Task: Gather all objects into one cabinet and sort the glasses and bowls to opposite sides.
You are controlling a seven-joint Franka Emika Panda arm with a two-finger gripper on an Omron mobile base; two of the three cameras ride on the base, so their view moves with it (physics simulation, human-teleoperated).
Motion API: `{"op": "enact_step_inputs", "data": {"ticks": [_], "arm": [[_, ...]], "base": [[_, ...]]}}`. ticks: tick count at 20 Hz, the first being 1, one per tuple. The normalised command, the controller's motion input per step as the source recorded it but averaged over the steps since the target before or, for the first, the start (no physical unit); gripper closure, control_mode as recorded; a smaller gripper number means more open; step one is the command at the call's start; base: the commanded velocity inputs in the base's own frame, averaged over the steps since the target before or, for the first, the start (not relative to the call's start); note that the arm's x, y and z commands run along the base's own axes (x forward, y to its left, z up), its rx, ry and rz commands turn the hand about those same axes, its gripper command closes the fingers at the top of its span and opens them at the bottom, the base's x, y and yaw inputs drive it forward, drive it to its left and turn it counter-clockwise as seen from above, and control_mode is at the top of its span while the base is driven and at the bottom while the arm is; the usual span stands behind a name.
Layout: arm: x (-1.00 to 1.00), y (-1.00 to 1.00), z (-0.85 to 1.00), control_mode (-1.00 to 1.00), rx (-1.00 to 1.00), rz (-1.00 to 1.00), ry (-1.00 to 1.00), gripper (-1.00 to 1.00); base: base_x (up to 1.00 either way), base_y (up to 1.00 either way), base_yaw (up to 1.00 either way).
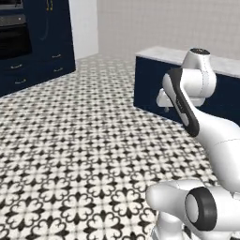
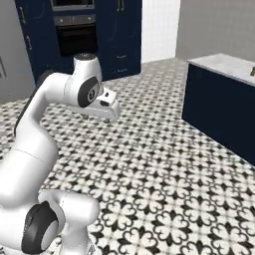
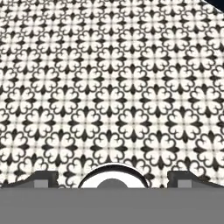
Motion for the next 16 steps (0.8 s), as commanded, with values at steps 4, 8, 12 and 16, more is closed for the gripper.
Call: {"op": "enact_step_inputs", "data": {"ticks": [4,8,12,16], "arm": [[0.0,0.0,0.0,1.0,0.0,0.0,0.0,-1.0],[0.0,0.0,0.0,1.0,0.0,0.0,0.0,-1.0],[0.0,0.0,0.0,1.0,0.0,0.0,0.0,-1.0],[0.0,0.0,0.0,1.0,0.0,0.0,0.0,-1.0]], "base": [[0.0,-0.01,0.97],[0.09,-0.08,0.91],[0.3,-0.12,0.8],[0.43,-0.12,0.54]]}}
